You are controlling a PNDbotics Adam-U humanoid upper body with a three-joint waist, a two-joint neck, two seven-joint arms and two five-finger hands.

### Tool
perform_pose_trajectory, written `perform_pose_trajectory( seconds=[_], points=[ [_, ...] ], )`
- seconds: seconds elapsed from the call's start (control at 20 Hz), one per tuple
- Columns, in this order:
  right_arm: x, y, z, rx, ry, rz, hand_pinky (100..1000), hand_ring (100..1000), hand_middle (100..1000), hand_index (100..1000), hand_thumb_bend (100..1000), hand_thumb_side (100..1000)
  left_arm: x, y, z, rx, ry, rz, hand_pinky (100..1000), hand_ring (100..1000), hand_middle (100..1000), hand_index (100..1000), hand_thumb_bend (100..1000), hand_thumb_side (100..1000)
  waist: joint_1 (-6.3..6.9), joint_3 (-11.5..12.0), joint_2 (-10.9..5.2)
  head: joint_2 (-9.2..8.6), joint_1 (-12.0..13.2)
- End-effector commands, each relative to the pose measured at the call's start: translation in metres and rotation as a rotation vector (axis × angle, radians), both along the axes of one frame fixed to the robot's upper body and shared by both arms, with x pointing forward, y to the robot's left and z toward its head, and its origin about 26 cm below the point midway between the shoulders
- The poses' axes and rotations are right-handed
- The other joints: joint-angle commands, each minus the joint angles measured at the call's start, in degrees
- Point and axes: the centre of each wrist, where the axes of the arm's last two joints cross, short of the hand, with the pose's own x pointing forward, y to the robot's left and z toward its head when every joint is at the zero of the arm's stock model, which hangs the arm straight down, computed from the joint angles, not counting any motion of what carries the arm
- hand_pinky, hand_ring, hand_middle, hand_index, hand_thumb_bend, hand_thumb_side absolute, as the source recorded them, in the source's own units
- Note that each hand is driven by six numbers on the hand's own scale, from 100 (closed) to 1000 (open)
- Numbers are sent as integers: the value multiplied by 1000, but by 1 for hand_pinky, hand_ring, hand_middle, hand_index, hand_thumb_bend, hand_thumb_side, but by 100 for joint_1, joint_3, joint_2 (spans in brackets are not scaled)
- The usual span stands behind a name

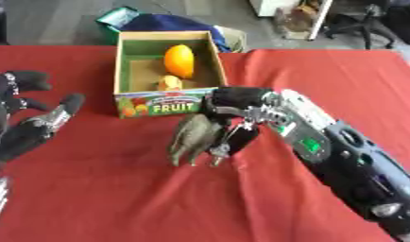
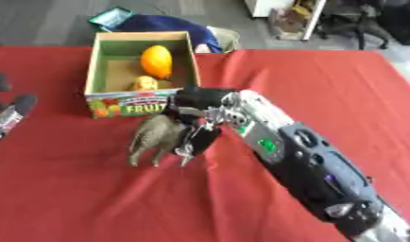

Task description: Pick up objects on the table and place them in the box.

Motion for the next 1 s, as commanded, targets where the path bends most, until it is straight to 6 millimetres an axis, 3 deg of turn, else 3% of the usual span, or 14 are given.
perform_pose_trajectory(
  seconds=[0.05, 0.2, 0.35, 0.7, 0.95, 1.0],
  points=[
    [-5, -6, 42, 32, -93, -17, 535, 292, 244, 406, 212, 246, -1, 3, 8, 20, -27, 3, 535, 714, 541, 674, 689, 378, 36, 1, -136, 8, 33],
    [6, -3, 55, 62, -114, -61, 531, 294, 246, 410, 208, 240, -1, 1, 8, 15, -27, -5, 535, 714, 541, 675, 688, 378, 64, 25, -138, -24, 45],
    [26, 1, 55, 93, -115, -123, 526, 295, 246, 413, 199, 232, -1, -2, 10, 8, -33, -18, 535, 714, 542, 675, 687, 378, 101, 84, -120, -61, 17],
    [77, 11, 28, 176, -121, -310, 513, 301, 243, 418, 167, 212, -1, -13, 18, -13, -58, -57, 535, 715, 542, 675, 687, 379, 157, 323, 15, -240, -141],
    [98, 7, 9, 217, -134, -452, 504, 305, 239, 419, 138, 201, -1, -21, 27, -19, -83, -87, 535, 715, 542, 675, 687, 379, 158, 569, 128, -379, -277],
    [100, 6, 8, 230, -141, -476, 500, 304, 241, 418, 100, 290, -1, -21, 28, -19, -86, -91, 535, 715, 543, 675, 687, 379, 154, 605, 140, -391, -291]
  ],
)
